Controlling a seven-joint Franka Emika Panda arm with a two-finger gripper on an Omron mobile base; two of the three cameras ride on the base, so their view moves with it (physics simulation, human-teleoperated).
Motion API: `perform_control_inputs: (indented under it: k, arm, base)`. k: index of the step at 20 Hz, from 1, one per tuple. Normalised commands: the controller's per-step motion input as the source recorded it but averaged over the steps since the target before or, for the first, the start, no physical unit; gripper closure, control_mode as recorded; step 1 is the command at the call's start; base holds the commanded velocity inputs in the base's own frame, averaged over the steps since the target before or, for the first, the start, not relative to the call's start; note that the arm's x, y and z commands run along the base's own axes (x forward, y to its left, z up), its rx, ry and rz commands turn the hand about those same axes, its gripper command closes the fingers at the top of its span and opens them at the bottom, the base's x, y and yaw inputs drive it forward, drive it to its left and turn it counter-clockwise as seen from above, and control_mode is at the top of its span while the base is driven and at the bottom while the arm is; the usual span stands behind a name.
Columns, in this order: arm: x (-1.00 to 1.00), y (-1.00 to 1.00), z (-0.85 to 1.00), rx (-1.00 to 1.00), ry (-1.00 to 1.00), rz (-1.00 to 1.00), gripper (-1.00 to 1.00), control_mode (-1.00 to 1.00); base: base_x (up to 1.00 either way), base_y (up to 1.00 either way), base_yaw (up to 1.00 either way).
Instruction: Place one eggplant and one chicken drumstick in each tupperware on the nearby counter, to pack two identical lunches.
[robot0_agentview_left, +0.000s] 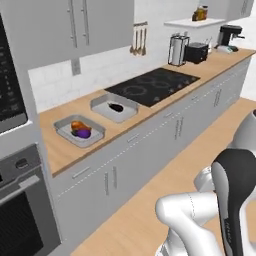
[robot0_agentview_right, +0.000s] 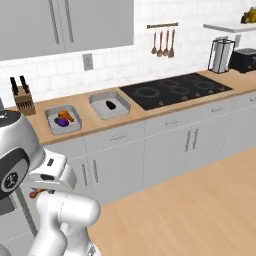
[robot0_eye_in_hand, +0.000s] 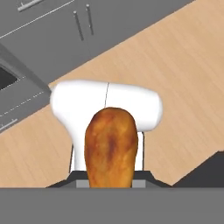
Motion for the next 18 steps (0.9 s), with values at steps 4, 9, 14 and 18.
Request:
perform_control_inputs:
  k: [4, 9, 14, 18]
  arm:
    - [0.0, 0.0, 0.0, 0.0, 0.0, 0.0, 1.0, 1.0]
    - [0.0, 0.0, 0.0, 0.0, 0.0, 0.0, 1.0, 1.0]
    - [0.0, 0.0, 0.0, 0.0, 0.0, 0.0, 1.0, 1.0]
    - [0.0, 0.0, 0.0, 0.0, 0.0, 0.0, 1.0, 1.0]
  base:
    - [1.0, -0.43, 0.57]
    - [0.59, -0.35, 0.7]
    - [0.39, -0.76, 0.58]
    - [0.81, -0.77, 0.35]
